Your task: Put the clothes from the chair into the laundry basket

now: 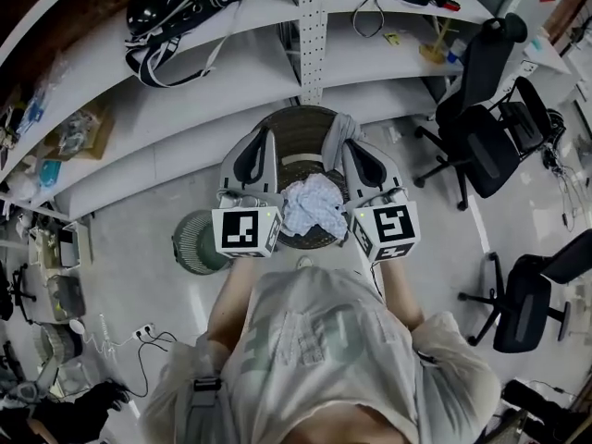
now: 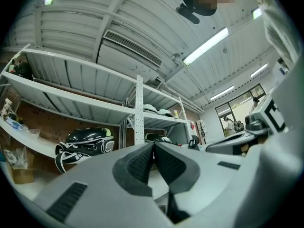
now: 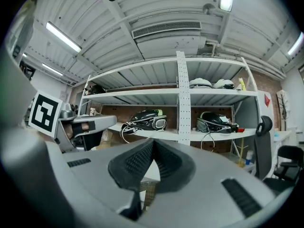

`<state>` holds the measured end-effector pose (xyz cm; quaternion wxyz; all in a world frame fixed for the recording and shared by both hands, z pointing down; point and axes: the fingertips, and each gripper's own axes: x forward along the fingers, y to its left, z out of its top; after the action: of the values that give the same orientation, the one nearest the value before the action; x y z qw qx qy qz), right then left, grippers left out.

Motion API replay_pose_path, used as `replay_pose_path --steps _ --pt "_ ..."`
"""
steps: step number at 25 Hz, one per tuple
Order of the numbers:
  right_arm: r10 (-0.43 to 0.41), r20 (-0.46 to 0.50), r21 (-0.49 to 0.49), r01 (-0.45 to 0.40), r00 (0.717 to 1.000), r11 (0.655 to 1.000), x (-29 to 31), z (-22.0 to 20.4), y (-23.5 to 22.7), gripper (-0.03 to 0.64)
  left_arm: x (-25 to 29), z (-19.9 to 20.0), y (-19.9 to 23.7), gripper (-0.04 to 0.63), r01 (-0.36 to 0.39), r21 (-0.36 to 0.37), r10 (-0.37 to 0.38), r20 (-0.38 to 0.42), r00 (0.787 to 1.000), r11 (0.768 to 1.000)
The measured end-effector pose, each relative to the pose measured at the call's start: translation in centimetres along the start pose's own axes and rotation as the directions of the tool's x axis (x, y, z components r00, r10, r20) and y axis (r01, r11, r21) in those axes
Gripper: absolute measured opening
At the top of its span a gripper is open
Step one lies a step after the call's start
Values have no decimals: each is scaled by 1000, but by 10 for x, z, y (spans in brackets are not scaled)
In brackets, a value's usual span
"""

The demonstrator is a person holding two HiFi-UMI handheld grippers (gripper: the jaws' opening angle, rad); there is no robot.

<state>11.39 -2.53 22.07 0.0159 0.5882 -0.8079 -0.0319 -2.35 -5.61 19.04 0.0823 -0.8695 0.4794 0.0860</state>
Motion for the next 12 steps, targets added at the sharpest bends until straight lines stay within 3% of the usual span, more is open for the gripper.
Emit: replay_pose_path --steps 6,12 --pt "3 8 4 -3 1000 1000 53 3 -13 19 40 -14 19 18 4 -9 -4 -12 1000 1000" --pt "22 -4 6 -22 1000 1000 77 6 -35 18 59 -21 29 18 -40 -22 39 -34 999 999"
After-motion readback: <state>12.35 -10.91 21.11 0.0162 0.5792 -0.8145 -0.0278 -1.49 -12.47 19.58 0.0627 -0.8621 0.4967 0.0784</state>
